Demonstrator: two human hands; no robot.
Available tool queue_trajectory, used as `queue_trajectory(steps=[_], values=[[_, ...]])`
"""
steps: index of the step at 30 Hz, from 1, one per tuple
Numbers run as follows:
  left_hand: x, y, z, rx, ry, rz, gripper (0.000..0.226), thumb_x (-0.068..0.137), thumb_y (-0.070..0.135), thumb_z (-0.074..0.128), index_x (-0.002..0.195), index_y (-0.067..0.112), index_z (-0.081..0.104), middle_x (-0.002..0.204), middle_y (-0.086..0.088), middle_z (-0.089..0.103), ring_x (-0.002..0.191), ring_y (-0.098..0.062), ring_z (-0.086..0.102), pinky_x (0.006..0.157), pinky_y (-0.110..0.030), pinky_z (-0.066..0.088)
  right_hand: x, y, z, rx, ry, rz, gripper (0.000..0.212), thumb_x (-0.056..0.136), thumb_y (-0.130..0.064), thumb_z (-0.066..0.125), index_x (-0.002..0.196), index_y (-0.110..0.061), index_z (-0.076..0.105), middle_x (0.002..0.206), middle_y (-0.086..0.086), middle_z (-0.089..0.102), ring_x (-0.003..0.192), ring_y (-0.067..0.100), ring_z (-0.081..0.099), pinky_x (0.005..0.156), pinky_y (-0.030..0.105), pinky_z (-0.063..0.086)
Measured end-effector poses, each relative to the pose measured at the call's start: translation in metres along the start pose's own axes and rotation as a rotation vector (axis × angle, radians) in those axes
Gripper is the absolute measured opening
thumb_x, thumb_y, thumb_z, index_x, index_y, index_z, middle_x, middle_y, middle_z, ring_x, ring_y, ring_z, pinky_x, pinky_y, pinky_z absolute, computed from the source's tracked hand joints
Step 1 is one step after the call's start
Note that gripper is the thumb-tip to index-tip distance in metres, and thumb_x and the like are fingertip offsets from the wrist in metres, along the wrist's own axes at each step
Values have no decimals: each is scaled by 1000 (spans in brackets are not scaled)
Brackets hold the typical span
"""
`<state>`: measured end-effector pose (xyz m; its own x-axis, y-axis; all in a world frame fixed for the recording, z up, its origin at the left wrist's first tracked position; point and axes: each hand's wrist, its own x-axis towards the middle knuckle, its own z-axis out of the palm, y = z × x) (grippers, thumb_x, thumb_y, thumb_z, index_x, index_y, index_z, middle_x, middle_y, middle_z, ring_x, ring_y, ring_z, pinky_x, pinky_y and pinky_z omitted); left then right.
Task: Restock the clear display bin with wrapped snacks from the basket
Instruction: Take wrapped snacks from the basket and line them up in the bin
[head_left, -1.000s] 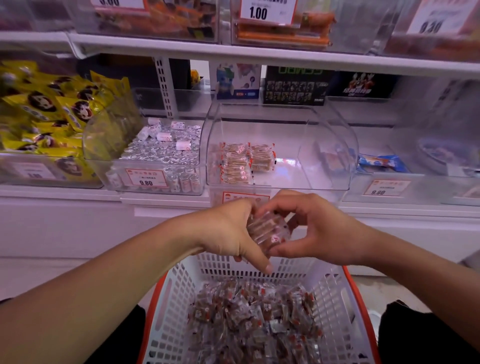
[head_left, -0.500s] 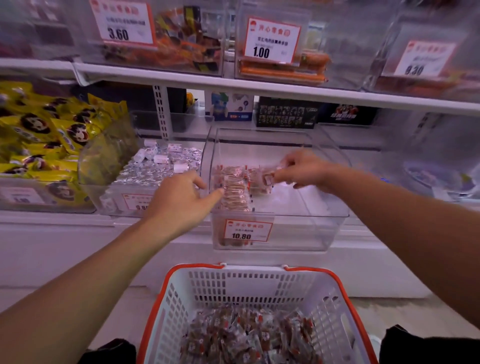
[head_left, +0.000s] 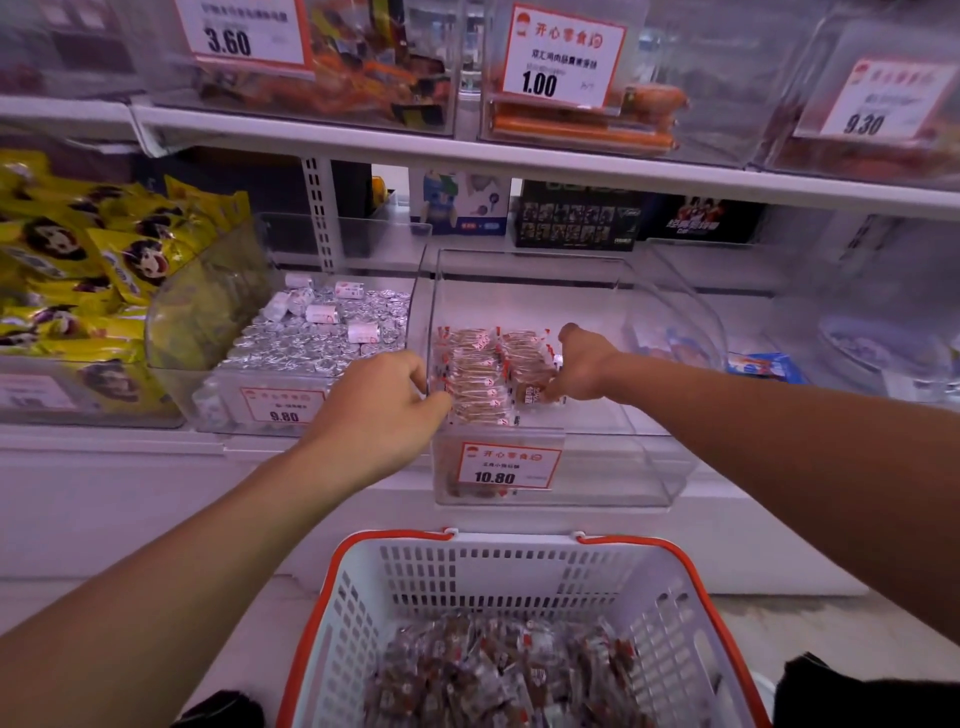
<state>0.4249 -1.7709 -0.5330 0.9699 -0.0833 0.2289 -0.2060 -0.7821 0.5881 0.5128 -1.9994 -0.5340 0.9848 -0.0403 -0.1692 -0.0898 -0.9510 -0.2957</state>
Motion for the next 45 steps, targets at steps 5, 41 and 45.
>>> queue_trajectory(steps=[5,41,45], values=[[1,1,1,-11,3,-14,18,89,26,65,76,16,59,59,-1,58,57,-19,55,62,-33,50,-2,-20,4,-98,-50,-66,20,86,-13,70,103,-4,66,95,8,62,85,20,59,71,25,48],[-223,-134,300,-173,-821,-1009,90,88,65,59,153,9,32,156,-14,39,136,-38,44,109,-42,41,-179,157,372,540,-559,434,105,59,-51,90,141,-10,39,133,9,60,121,27,57,103,41,47],[-212,-137,312,-69,-633,-966,61,92,56,61,124,4,63,115,-15,67,100,-32,64,86,-36,51,-173,138,381,270,-592,438,122,60,-86,63,151,-13,28,154,18,33,139,40,36,111,49,38]])
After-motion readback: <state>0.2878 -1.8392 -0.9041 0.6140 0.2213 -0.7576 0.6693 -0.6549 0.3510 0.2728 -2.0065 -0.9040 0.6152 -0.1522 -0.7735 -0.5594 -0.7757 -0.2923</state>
